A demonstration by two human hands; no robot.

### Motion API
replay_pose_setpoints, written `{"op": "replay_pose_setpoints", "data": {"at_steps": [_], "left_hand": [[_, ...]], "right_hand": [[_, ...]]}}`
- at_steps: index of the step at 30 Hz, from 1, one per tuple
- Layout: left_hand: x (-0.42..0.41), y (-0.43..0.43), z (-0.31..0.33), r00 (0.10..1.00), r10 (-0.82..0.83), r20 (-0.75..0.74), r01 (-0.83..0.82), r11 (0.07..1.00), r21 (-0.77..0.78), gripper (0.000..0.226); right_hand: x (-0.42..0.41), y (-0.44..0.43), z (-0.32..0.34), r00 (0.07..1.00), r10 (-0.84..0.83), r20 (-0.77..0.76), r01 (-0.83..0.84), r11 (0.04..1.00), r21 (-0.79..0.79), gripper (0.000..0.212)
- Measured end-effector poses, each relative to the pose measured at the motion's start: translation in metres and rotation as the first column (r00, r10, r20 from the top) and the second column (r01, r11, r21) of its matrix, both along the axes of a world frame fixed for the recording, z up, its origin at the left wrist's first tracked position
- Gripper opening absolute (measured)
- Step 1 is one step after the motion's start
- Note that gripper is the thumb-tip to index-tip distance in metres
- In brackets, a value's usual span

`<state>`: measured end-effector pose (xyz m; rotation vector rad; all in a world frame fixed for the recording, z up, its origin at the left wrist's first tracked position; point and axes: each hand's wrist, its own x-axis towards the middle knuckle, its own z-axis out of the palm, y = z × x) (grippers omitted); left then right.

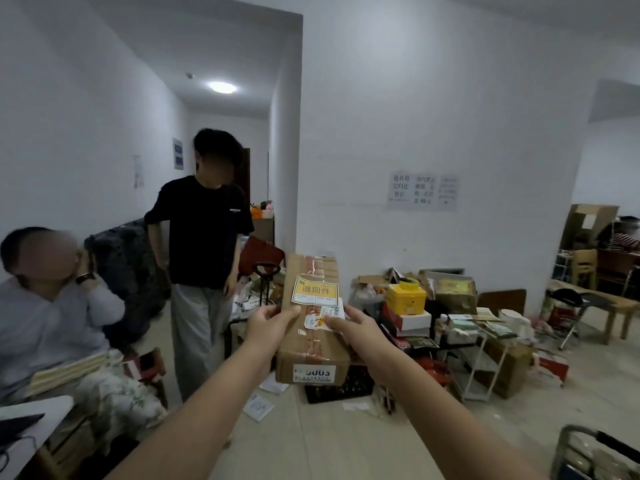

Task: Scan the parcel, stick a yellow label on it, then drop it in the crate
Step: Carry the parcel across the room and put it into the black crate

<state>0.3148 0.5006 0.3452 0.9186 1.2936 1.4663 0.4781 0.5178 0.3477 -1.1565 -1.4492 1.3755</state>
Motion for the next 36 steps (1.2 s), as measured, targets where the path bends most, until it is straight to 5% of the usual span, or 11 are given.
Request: {"op": "replay_pose_setpoints", "data": {"at_steps": [8,13,36], "left_hand": [[0.036,0.014,-0.013,1.000,0.028,0.000,-0.028,0.999,-0.015,0.031],[0.027,0.041,-0.026,0.999,0.054,-0.010,-0.054,0.999,0.003,0.048],[-0.047,0.321,-0.024,0.999,-0.043,0.011,0.042,0.994,0.105,0.058]], "right_hand": [[0.031,0.019,-0.019,0.998,-0.002,-0.065,0.000,1.000,-0.025,0.044],[0.026,0.052,-0.029,0.989,-0.031,-0.143,0.020,0.997,-0.072,0.063],[-0.039,0.319,-0.021,0.979,-0.138,-0.148,0.138,0.990,-0.010,0.053]]}}
